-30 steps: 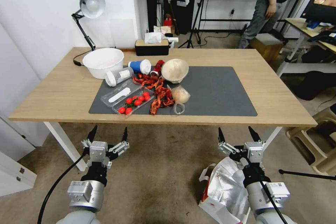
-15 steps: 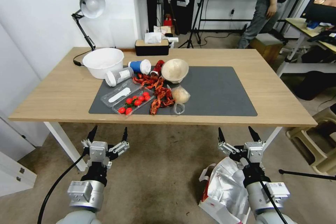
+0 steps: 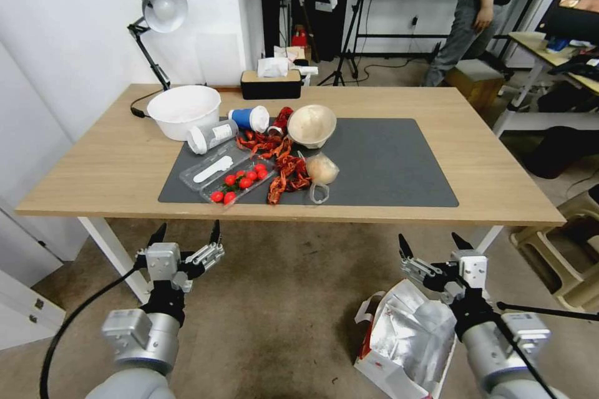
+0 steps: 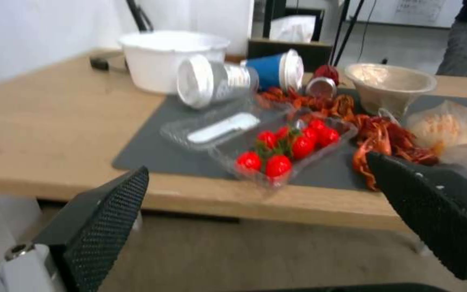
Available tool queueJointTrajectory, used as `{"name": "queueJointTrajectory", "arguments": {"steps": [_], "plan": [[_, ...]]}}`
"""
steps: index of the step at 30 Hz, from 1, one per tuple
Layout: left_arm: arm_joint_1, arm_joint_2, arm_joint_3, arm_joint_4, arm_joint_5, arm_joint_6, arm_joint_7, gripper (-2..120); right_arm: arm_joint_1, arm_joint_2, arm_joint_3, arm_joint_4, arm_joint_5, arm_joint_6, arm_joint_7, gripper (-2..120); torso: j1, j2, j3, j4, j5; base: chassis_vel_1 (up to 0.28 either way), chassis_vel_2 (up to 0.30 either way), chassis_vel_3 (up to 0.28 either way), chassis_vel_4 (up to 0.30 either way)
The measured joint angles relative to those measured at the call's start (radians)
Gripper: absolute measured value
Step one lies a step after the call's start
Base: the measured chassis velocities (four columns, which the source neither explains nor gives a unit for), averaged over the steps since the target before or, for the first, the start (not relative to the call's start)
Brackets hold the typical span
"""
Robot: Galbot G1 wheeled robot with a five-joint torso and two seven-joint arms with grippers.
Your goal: Pick up the food delivery bag from the floor and place it on the table.
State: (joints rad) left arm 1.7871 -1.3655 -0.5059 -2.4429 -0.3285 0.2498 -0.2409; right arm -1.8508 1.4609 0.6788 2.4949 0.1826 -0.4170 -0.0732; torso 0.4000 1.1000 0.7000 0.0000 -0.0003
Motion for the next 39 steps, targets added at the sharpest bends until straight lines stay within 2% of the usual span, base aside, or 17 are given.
{"name": "queueJointTrajectory", "arguments": {"steps": [2, 6, 7, 10, 24, 32, 39], "plan": [[-0.003, 0.03, 0.01, -0.031, -0.071, 0.055, -0.053, 100, -0.002, -0.002, 0.023, 0.005, 0.04, -0.035, 0.001, 100, 0.0, 0.0, 0.0, 0.0, 0.0003, 0.0, 0.0, 0.0, 0.0], [-0.006, 0.07, 0.023, -0.059, -0.169, 0.125, -0.124, 100, -0.002, 0.0, 0.029, 0.005, 0.051, -0.04, 0.004, 100, 0.0, 0.0, 0.0, -0.0001, 0.0004, 0.0, 0.0, 0.0, 0.0], [-0.002, 0.082, 0.028, -0.061, -0.204, 0.125, -0.146, 100, -0.002, 0.001, 0.029, 0.005, 0.051, -0.04, 0.004, 100, 0.0, 0.0, 0.0, -0.0002, 0.0001, 0.0, 0.0, 0.0, 0.0], [0.005, 0.088, 0.031, -0.061, -0.229, 0.11, -0.159, 100, -0.002, 0.002, 0.029, 0.005, 0.05, -0.038, 0.005, 100, 0.0, 0.0, 0.0, 0.0001, 0.0002, 0.0, 0.0, 0.0, 0.0], [0.026, 0.086, 0.034, -0.061, -0.251, -0.002, -0.144, 100, -0.003, 0.006, 0.024, 0.009, 0.029, -0.023, 0.009, 100, 0.0, 0.0, 0.0, 0.0, 0.0003, 0.0, 0.0, 0.0, 0.0], [0.021, 0.084, 0.027, -0.059, -0.251, 0.026, -0.158, 100, -0.002, 0.004, 0.022, 0.008, 0.024, -0.02, 0.01, 100, -0.003, -0.007, -0.004, 0.0, 0.0003, 0.0, 0.0, 0.0, 0.0], [0.017, 0.08, 0.024, -0.059, -0.244, 0.028, -0.159, 100, 0.003, 0.001, 0.019, 0.006, 0.021, -0.02, 0.01, 100, -0.019, -0.043, -0.024, 0.0, 0.0003, 0.0, 0.0, 0.0, 0.0]]}}
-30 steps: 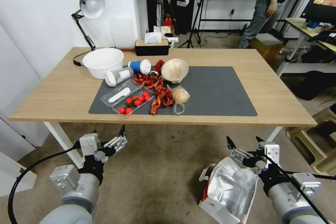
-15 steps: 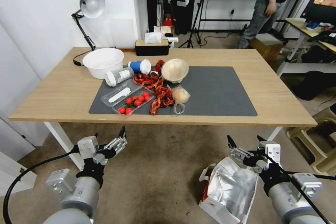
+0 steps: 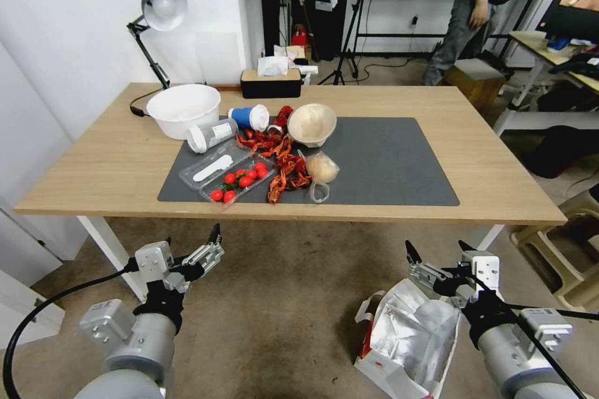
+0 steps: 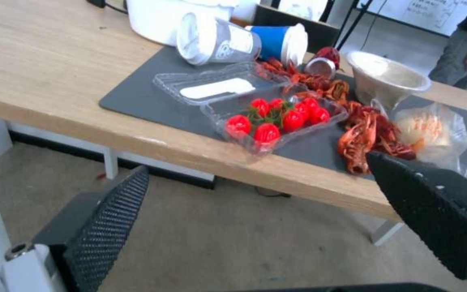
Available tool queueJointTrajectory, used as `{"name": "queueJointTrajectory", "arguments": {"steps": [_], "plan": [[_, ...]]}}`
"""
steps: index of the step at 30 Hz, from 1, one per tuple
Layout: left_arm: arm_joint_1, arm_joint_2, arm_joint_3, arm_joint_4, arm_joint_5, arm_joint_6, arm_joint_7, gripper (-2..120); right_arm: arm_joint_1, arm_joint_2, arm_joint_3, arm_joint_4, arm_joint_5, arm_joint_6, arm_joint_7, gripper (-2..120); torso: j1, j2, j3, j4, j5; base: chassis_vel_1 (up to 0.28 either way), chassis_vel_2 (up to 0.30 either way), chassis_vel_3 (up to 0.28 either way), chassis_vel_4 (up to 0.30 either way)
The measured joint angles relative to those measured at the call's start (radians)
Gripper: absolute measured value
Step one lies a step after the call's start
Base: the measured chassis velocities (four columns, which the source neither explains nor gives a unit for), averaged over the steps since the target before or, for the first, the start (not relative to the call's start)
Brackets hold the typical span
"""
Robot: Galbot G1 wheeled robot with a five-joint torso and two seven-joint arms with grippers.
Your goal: Pick up the food delivery bag from the floor and place it on the table.
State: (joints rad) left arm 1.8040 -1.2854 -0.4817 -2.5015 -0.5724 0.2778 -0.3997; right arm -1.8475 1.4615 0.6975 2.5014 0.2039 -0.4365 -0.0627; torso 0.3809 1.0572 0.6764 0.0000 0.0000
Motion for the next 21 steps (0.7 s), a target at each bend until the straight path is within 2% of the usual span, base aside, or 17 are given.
{"name": "queueJointTrajectory", "arguments": {"steps": [21], "plan": [[0.003, -0.002, -0.005, 0.001, 0.034, 0.001, 0.009, 100, 0.0, 0.004, -0.007, -0.001, -0.003, 0.0, 0.004, 100, -0.046, -0.107, -0.06, 0.0, 0.0, 0.0, 0.0, 0.0, 0.0]]}}
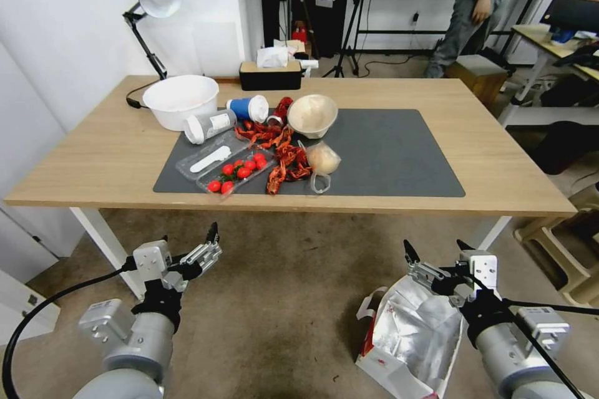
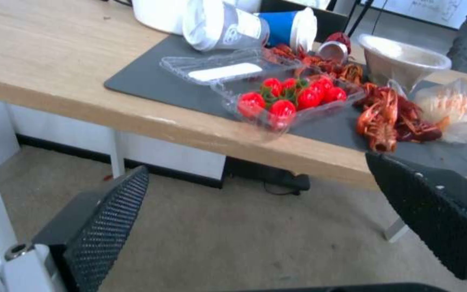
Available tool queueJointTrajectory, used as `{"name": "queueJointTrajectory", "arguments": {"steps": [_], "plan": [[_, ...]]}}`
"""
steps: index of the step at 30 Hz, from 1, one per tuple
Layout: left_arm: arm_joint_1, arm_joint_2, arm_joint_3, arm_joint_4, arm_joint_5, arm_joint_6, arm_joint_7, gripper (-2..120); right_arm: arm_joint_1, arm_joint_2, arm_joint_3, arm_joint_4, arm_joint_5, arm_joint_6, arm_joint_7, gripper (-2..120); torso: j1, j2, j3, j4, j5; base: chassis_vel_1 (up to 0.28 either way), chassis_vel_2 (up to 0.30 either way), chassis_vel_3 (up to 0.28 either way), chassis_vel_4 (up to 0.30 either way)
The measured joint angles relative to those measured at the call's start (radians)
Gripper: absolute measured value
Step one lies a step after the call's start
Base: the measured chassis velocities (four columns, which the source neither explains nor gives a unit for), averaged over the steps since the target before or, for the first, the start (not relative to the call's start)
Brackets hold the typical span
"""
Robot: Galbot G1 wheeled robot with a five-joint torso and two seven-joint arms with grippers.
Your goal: Pick up the food delivery bag from the floor and place it on the table.
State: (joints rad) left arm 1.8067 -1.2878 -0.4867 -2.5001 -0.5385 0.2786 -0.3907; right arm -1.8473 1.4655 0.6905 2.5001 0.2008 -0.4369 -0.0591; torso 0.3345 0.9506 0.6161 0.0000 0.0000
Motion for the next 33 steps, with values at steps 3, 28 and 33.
{"name": "queueJointTrajectory", "arguments": {"steps": [3, 28, 33], "plan": [[0.0, 0.002, 0.0, 0.0, 0.002, 0.004, 0.001, 100, 0.0, -0.003, 0.005, 0.0, 0.004, 0.0, 0.0, 100, -0.009, -0.021, -0.012, 0.0, 0.0, 0.0, 0.0, 0.0, 0.0], [0.004, -0.002, 0.002, 0.0, 0.018, 0.009, 0.011, 100, -0.002, -0.003, 0.005, 0.0, 0.016, 0.001, 0.01, 100, -0.042, -0.098, -0.055, 0.0, 0.0, 0.0, 0.0, 0.0, 0.0], [0.004, -0.007, 0.004, 0.0, 0.029, 0.008, 0.016, 100, -0.002, -0.004, 0.0, 0.0, 0.015, 0.002, 0.01, 100, -0.056, -0.129, -0.073, 0.0, 0.0, 0.0, 0.0, 0.0, 0.0]]}}
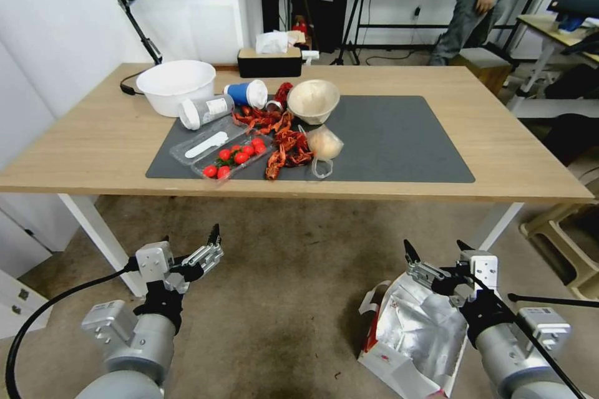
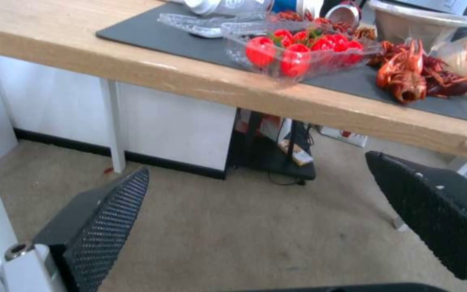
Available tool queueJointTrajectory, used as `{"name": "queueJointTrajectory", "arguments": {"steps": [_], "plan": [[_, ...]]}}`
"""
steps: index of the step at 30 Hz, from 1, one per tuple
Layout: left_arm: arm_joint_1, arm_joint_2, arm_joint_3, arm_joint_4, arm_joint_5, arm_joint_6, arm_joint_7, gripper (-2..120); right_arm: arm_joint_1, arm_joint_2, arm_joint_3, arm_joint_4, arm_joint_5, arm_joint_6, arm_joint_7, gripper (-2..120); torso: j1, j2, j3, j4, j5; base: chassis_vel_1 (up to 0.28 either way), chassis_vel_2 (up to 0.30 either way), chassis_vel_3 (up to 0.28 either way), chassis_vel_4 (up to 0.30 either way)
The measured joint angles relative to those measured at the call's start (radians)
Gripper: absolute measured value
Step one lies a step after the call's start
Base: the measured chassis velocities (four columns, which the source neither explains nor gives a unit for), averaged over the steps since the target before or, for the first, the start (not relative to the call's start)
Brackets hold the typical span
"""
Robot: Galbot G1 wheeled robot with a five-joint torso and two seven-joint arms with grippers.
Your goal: Pick up the food delivery bag from the floor and place it on the table.
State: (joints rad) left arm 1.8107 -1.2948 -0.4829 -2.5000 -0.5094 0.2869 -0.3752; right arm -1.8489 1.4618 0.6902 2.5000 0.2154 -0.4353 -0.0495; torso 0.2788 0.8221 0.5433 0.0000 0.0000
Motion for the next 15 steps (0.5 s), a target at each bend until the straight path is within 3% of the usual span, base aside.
{"name": "queueJointTrajectory", "arguments": {"steps": [3, 5, 15], "plan": [[0.0, 0.0, 0.0, 0.0, 0.001, 0.0, 0.0, 100, 0.001, 0.0, -0.001, 0.0, -0.001, 0.0, 0.0, 100, -0.003, -0.007, -0.004, -0.0001, 0.0, 0.0, 0.0, 0.0, 0.0], [0.0, -0.002, 0.0, 0.0, 0.003, 0.0, 0.0, 100, 0.005, -0.003, -0.005, 0.0, -0.002, 0.0, -0.002, 100, -0.015, -0.038, -0.023, 0.0, 0.0, 0.0, 0.0, 0.0, 0.0], [-0.002, -0.003, 0.001, 0.0, 0.013, -0.001, 0.002, 100, 0.006, -0.002, -0.006, 0.0, -0.004, -0.004, -0.004, 100, -0.042, -0.102, -0.059, 0.0, 0.0, 0.0, 0.0, 0.0, 0.0]]}}
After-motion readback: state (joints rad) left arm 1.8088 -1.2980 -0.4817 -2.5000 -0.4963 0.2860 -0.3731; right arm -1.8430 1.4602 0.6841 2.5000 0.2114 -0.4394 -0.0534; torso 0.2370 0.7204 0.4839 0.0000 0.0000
